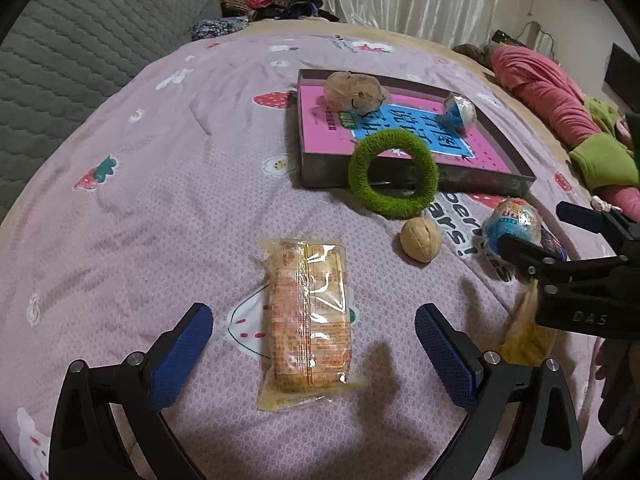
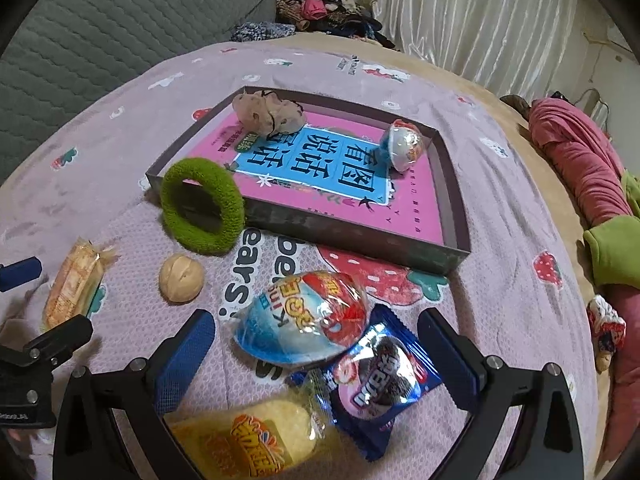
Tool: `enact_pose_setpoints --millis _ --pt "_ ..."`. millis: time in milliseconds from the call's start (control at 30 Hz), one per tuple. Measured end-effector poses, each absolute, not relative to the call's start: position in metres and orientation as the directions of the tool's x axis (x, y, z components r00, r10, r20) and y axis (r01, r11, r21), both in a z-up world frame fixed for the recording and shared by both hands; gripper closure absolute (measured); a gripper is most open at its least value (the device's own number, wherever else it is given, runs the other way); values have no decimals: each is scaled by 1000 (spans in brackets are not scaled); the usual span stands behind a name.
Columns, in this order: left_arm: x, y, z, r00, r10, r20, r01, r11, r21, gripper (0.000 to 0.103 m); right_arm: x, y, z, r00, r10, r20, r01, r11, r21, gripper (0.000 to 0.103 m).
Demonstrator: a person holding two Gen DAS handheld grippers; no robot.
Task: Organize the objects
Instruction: 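Grasp the orange wafer packet with the left gripper while the right grasps the blue-red egg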
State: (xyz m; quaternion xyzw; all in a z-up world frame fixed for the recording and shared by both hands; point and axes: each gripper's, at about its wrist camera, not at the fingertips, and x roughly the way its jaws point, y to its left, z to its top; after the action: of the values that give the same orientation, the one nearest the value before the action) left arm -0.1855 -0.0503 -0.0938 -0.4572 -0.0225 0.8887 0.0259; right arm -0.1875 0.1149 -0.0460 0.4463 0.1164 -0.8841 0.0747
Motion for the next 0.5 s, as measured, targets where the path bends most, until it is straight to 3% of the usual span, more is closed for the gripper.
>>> enact_pose_setpoints --millis 167,267,333,400,500 --pt "-188 -47 -95 -580 74 -811 -35 -997 -66 8 -196 114 -51 -583 -17 -813 241 -958 -152 5" --pt "-191 -46 -97 -571 76 -817 -40 -997 -65 26 -199 111 -53 -581 -5 -814 251 -952 -174 14" --pt "-194 -47 -101 -555 88 -827 -41 -996 -78 44 -201 109 -53 -573 -15 -819 266 -949 -169 18" --pt "-195 -47 -104 -549 84 -832 -38 -996 -76 46 -202 105 -55 -571 -15 -821 278 -944 -177 28" --pt "-196 -48 -105 -549 70 -833 -29 -997 -65 60 -202 100 -57 -573 0 -820 287 -937 -200 32"
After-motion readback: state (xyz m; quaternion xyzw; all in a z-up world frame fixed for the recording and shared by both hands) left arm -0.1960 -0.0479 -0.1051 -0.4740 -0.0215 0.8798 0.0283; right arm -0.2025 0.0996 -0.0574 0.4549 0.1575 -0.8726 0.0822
